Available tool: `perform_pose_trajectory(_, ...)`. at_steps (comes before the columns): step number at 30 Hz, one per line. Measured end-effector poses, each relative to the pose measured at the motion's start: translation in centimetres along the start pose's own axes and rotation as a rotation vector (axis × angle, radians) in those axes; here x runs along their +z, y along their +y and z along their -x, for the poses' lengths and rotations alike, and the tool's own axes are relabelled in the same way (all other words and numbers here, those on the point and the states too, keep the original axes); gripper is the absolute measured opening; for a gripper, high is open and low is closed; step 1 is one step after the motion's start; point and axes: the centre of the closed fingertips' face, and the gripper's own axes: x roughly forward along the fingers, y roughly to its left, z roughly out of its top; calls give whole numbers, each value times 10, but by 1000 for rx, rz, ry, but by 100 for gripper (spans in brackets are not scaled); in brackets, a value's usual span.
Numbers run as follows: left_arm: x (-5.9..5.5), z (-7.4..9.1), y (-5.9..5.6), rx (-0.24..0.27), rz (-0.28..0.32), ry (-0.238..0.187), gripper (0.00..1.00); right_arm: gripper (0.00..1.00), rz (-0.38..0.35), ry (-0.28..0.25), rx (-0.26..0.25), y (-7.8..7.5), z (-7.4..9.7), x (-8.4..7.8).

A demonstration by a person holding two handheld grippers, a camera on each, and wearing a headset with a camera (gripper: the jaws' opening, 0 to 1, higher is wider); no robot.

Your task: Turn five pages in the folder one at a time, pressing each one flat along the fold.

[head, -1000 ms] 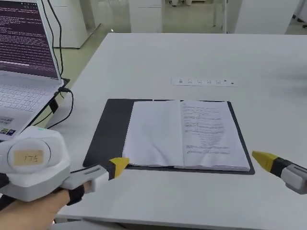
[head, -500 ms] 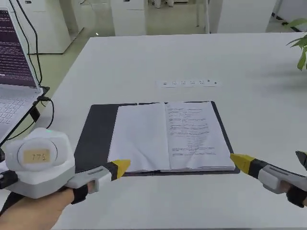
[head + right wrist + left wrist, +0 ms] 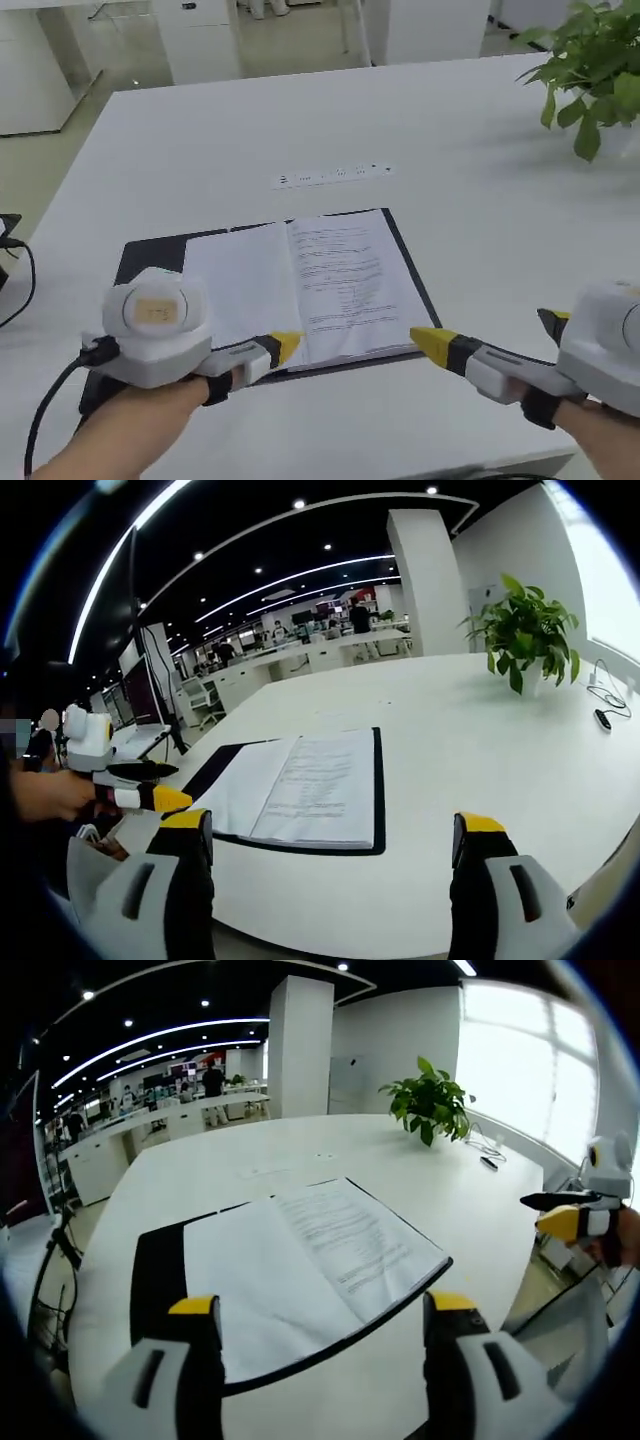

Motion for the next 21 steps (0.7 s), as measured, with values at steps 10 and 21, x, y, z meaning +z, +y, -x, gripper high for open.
perform_pose_trajectory(10, -5, -47, -27, -54, -44, 44, 77, 99, -17, 4, -5, -3, 0, -7)
perform_pose_trajectory(21, -14, -102, -75, -127, -72, 59, 72, 99, -11, 6, 7, 0, 4, -12)
